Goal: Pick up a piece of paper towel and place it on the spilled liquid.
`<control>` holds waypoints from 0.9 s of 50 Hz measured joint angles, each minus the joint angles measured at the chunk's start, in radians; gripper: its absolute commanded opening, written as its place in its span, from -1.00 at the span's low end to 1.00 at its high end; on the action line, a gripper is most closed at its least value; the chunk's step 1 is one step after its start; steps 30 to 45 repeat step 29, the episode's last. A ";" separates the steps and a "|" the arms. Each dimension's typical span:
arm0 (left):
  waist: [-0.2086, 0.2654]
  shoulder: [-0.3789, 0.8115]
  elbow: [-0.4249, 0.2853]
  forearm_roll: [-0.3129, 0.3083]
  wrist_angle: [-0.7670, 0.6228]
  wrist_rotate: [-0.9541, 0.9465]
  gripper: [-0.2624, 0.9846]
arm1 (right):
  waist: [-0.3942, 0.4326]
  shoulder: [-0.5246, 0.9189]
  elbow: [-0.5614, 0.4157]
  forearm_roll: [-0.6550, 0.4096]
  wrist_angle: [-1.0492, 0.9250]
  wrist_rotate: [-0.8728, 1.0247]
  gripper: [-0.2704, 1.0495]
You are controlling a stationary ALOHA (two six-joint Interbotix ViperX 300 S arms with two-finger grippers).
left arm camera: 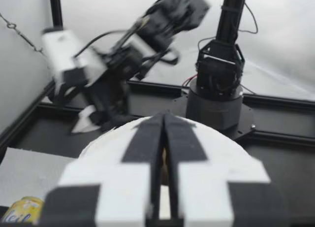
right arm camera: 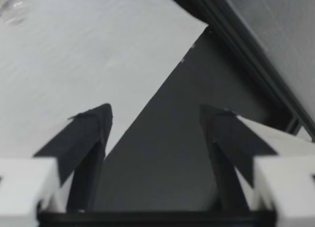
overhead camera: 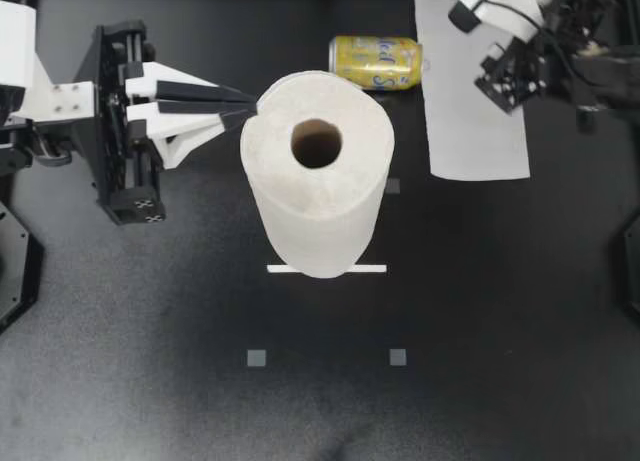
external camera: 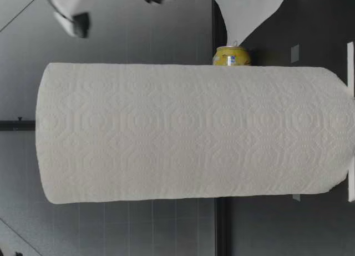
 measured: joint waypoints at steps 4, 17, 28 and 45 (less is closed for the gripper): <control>0.000 -0.011 0.009 0.002 0.000 0.000 -0.44 | 0.066 -0.040 0.002 0.044 0.061 -0.020 0.45; -0.005 -0.043 0.028 0.000 0.017 -0.002 -0.44 | 0.267 -0.114 -0.002 0.209 0.175 -0.020 0.37; -0.018 -0.052 0.029 0.000 0.028 -0.002 -0.44 | 0.397 -0.252 -0.026 0.276 0.129 0.025 0.14; -0.018 -0.052 0.029 0.002 0.028 -0.002 -0.44 | 0.402 -0.275 -0.026 0.278 0.124 0.032 0.12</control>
